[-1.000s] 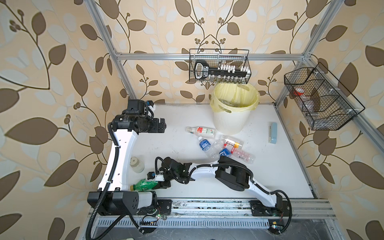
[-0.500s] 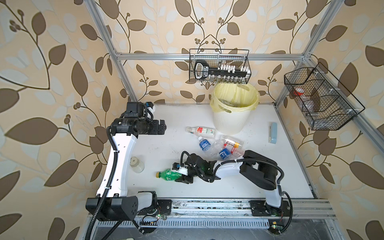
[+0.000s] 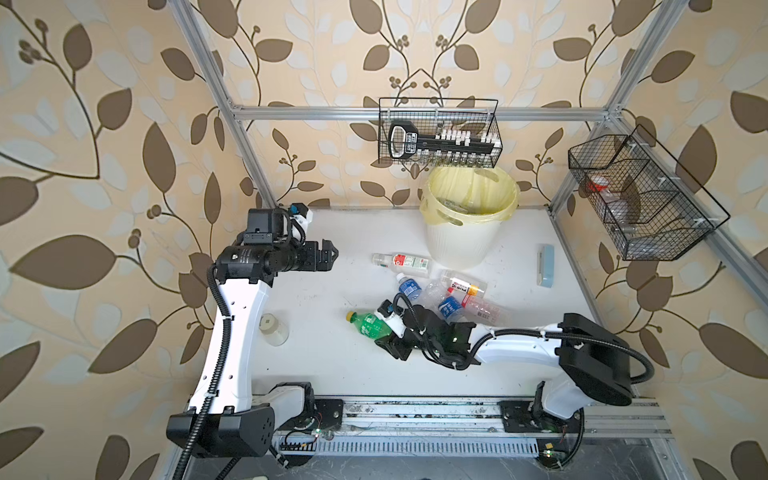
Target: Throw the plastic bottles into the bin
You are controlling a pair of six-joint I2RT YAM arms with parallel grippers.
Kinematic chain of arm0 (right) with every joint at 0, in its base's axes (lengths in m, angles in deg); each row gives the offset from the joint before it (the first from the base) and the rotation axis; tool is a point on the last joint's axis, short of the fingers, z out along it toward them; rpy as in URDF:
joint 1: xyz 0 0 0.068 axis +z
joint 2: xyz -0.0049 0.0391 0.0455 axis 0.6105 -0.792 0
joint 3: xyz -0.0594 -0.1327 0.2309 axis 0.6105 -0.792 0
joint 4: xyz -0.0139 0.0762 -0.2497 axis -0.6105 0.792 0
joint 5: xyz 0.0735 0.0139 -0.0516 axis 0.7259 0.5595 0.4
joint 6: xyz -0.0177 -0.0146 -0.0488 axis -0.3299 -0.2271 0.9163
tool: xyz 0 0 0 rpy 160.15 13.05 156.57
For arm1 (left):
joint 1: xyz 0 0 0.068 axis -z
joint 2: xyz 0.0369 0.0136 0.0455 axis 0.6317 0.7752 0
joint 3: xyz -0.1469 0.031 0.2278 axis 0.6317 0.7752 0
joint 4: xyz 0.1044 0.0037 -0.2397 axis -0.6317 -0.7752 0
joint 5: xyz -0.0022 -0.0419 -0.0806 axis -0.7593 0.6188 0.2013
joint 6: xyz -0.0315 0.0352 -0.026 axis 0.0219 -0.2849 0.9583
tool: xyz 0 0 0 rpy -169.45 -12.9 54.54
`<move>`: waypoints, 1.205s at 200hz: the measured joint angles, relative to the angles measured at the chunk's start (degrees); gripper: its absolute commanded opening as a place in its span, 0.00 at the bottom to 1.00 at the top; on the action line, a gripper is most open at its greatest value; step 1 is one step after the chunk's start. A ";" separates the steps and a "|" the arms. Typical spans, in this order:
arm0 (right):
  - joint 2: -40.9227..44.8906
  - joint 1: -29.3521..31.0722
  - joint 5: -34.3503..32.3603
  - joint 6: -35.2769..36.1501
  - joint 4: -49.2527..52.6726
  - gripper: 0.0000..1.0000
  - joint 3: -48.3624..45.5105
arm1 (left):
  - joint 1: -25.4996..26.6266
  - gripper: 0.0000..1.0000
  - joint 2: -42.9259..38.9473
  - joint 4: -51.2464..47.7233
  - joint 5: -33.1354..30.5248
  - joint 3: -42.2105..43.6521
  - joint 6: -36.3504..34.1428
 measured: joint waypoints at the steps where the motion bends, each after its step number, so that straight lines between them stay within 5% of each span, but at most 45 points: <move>1: 0.17 0.00 -0.20 -0.11 0.15 0.19 -0.02 | 0.00 0.99 0.00 0.09 0.09 0.07 0.00; 45: 15.13 -1.62 -7.74 -7.34 8.31 0.19 -3.80 | 0.00 0.99 1.27 1.97 2.73 0.50 -0.04; 101: 35.91 -11.80 -13.00 -13.70 22.03 0.21 -3.10 | 0.00 0.99 5.33 6.97 5.18 3.65 -0.70; 162: 37.99 -24.22 -11.98 -12.87 32.81 0.20 10.97 | 0.00 0.99 11.13 13.68 9.90 3.96 0.09; 241: 43.56 -28.63 -12.31 -14.71 34.07 0.19 6.43 | 0.00 0.99 9.44 17.18 11.82 13.73 -0.20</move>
